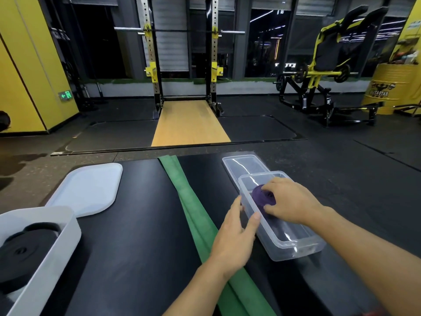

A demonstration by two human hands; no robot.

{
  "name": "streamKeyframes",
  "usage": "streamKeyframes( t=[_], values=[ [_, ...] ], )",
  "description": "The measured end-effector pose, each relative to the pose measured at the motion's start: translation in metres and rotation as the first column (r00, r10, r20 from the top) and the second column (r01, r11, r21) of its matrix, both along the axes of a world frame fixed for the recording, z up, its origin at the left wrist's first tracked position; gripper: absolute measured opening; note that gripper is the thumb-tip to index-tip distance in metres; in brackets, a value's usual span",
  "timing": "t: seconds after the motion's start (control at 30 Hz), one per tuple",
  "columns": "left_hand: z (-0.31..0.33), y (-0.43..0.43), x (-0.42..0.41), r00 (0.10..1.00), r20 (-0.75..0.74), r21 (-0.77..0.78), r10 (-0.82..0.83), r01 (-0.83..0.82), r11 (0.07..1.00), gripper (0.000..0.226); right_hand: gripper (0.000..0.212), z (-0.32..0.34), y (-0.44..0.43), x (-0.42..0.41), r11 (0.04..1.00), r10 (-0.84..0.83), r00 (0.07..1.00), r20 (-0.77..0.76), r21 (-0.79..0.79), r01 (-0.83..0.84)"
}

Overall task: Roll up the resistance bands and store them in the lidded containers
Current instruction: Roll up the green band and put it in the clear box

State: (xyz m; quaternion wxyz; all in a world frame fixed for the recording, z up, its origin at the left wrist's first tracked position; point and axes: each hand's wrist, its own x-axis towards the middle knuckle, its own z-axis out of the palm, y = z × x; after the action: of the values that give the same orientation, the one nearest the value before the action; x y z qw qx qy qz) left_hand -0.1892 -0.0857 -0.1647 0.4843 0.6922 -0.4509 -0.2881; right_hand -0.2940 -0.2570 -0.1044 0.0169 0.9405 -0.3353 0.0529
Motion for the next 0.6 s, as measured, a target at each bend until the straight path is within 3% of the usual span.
streamKeyframes(
  t=[0.13,0.27,0.4,0.6],
  values=[
    [0.009,0.017,0.016,0.976,0.216,0.02,0.031,-0.036,0.999,0.033,0.024,0.023,0.029,0.017,0.999,0.046,0.983,0.178,-0.005,-0.046],
    [0.017,0.035,0.032,0.953,0.291,0.044,0.084,-0.101,0.994,0.029,0.02,0.04,0.061,0.046,0.985,0.161,0.959,0.235,0.015,-0.169],
    [0.017,0.059,0.052,0.924,0.337,0.056,0.179,-0.209,0.976,0.026,0.03,0.03,0.093,0.075,0.969,0.19,0.975,0.112,0.141,-0.205],
    [0.002,0.105,0.081,0.893,0.387,0.091,0.231,-0.286,0.954,0.027,0.022,-0.008,0.138,0.081,0.983,0.078,0.968,-0.24,0.183,-0.034]
  ],
)
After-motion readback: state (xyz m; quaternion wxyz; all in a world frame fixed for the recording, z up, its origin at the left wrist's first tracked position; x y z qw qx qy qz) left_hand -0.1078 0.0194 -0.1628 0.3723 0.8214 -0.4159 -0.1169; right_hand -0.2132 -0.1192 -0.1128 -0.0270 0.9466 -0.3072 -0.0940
